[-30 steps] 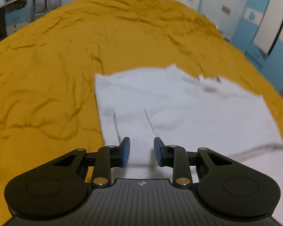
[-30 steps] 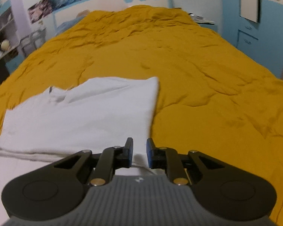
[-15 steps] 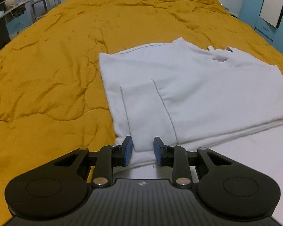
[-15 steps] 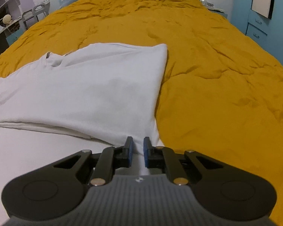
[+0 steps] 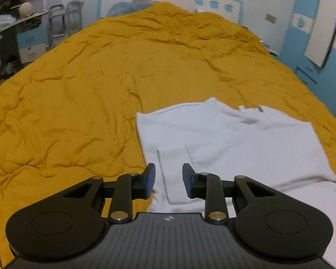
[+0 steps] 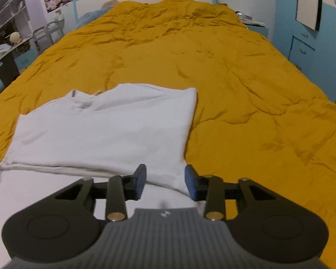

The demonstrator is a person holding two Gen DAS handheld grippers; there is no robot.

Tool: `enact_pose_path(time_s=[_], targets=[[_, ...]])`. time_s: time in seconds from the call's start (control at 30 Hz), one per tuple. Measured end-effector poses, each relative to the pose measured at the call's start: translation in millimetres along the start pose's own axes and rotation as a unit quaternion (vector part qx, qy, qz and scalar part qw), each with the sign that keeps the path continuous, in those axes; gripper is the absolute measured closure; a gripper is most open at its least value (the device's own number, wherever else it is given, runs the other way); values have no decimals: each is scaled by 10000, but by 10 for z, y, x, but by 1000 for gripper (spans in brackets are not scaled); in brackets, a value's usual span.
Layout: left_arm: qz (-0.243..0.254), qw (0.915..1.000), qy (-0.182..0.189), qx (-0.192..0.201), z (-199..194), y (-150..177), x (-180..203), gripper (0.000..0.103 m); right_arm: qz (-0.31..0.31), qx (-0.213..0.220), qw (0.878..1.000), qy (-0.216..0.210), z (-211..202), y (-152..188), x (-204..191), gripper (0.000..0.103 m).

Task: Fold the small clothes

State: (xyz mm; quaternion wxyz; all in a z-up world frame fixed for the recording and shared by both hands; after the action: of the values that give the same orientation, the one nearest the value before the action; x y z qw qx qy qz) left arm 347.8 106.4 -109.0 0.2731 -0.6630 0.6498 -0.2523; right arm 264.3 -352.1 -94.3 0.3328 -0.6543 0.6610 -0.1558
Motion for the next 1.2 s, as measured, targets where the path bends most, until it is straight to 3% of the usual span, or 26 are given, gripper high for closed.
enact_pose_path(time_s=[0.23, 0.4, 0.7, 0.83, 0.93, 1.1, 1.2], targets=[[986, 9944, 377, -45, -577, 366, 204, 62, -424, -37, 9984, -361, -577, 259, -377, 58], [1716, 9826, 699, -112, -918, 806, 405, 60, -814, -254, 9947, -582, -888, 691, -612, 57], [3329, 9346, 1198, -371, -1344, 1718, 837, 52, -1737, -946, 9762, -895, -1272, 1643, -1075, 50], [3780, 9176, 1112, -521, -1418, 2064, 838, 51, -2101, -1203, 9658, -926, -1370, 2026, -1165, 45], [4049, 9060, 1055, -633, -1456, 2296, 835, 44, -2351, -1346, 9587, -865, -1403, 2255, -1173, 39], [4624, 8797, 792, -776, -1458, 2673, 783, 41, -2918, -1538, 9427, -494, -1374, 2489, -1095, 38], [4880, 8692, 469, -652, -1391, 2831, 764, 39, -3138, -1600, 9350, -405, -1338, 2607, -1040, 35]])
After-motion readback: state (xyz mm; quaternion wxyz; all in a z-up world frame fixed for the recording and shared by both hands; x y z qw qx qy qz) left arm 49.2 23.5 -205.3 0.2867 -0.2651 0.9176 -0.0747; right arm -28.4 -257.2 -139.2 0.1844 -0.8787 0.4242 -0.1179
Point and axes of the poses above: each gripper's, at about its wrist camera, not at the fingertips, and z roughly the way its jaws point, x to its right, y to its underside, the point moved 10 cm from there along z, roughly the way its jaws point, and after that the axes turned 10 degrees about -y, right-handed, at the moved point
